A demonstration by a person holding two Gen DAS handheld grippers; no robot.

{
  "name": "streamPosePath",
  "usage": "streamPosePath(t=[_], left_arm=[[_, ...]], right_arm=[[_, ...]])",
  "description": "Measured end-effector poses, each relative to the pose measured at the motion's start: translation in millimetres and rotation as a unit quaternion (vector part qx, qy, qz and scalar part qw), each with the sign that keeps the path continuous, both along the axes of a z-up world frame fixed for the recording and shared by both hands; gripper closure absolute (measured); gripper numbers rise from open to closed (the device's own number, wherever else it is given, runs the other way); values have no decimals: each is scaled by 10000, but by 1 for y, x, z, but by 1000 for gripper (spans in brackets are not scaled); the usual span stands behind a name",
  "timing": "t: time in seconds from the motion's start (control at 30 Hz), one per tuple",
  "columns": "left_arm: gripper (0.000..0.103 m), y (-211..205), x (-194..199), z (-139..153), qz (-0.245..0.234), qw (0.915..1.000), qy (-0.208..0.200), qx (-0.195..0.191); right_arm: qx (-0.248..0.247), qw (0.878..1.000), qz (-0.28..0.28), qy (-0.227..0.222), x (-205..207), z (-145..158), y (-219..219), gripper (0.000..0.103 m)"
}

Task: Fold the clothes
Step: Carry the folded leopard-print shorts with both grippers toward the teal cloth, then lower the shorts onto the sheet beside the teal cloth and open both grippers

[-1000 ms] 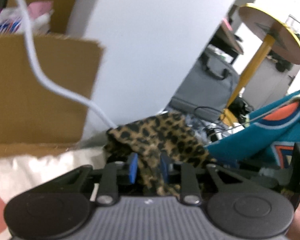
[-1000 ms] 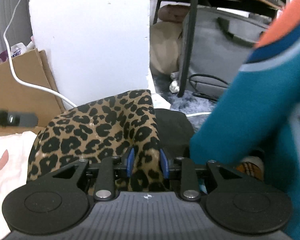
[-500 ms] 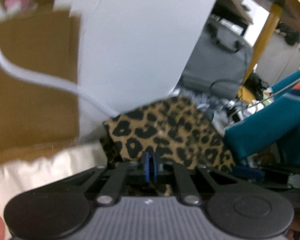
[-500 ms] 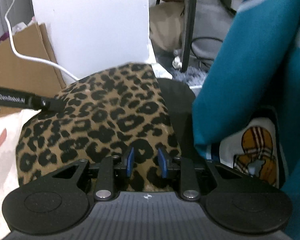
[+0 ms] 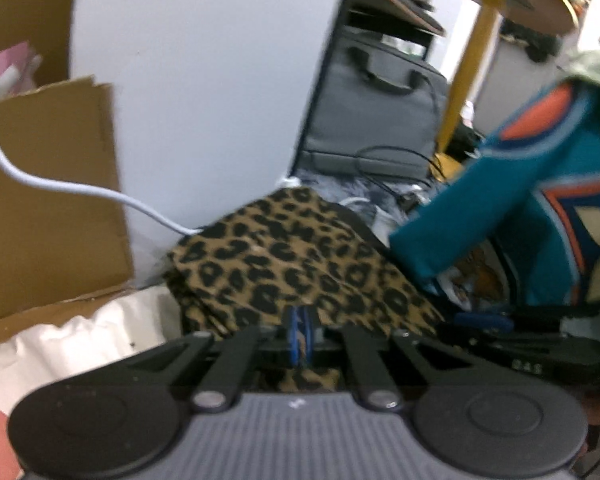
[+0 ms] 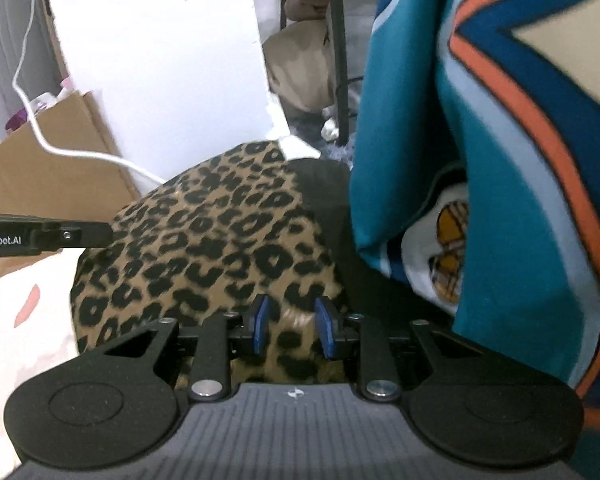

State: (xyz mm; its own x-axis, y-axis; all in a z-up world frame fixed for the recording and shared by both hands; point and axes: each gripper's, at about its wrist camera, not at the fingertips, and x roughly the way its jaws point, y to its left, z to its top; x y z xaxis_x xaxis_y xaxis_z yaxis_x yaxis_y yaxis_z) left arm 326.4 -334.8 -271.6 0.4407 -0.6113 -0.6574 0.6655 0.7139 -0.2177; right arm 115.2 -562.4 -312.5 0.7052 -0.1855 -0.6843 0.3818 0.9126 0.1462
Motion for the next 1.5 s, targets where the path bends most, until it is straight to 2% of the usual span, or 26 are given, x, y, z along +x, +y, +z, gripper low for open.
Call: streamPosePath(t=[0.13,0.27,0.43,0.6,0.97,1.03,1.2,1.33,1.5], left_arm=[[98,-4,-10,-16,-29,9995,23,324],[99,2,-8,-37,119,9990,125,401],[100,-2,-15,-26,24,9978,11,656],[98,4,-26,-14,-130,9976,11,679],[98,1,-33,-36,-51,9960,177,872],[98,4,-35,-36,-20,9960,294,849],[98,13,-45,-33,2,9954,460,843],[90,15,-55,-31,-101,9952,419,876],[87,24,-63,-31,99,9936,803,785]], right_arm=[[-105,9997,133,158,-7,-14,10,71],[-172,9994,72,299,-23,-30,9,71],[-163,9995,-43,285,-42,-29,8,71],[-57,9998,-154,85,-55,-19,11,71],[167,9993,-9,345,-45,-36,27,68],[118,9992,20,372,-46,-35,30,63],[217,9989,-4,423,-51,-36,34,59],[291,9989,92,364,-58,-33,42,57],[419,9980,213,410,-63,-35,53,55]])
